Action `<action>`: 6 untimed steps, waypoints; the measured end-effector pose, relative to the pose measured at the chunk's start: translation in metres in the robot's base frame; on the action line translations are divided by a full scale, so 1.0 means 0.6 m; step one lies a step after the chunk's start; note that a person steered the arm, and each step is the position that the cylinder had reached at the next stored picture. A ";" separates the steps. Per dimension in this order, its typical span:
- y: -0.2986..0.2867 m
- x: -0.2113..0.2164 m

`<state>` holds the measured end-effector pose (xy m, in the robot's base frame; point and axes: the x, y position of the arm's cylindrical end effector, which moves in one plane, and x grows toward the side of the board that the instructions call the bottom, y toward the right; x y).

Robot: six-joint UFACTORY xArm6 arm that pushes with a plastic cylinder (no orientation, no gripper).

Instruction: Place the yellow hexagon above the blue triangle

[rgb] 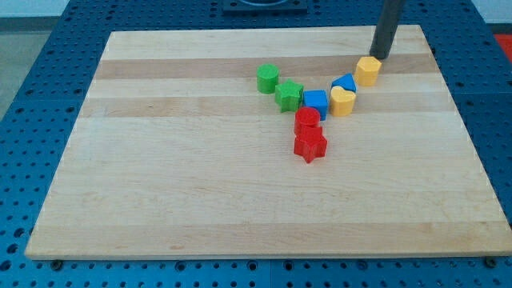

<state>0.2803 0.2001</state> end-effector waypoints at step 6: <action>-0.029 0.039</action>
<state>0.3038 0.1829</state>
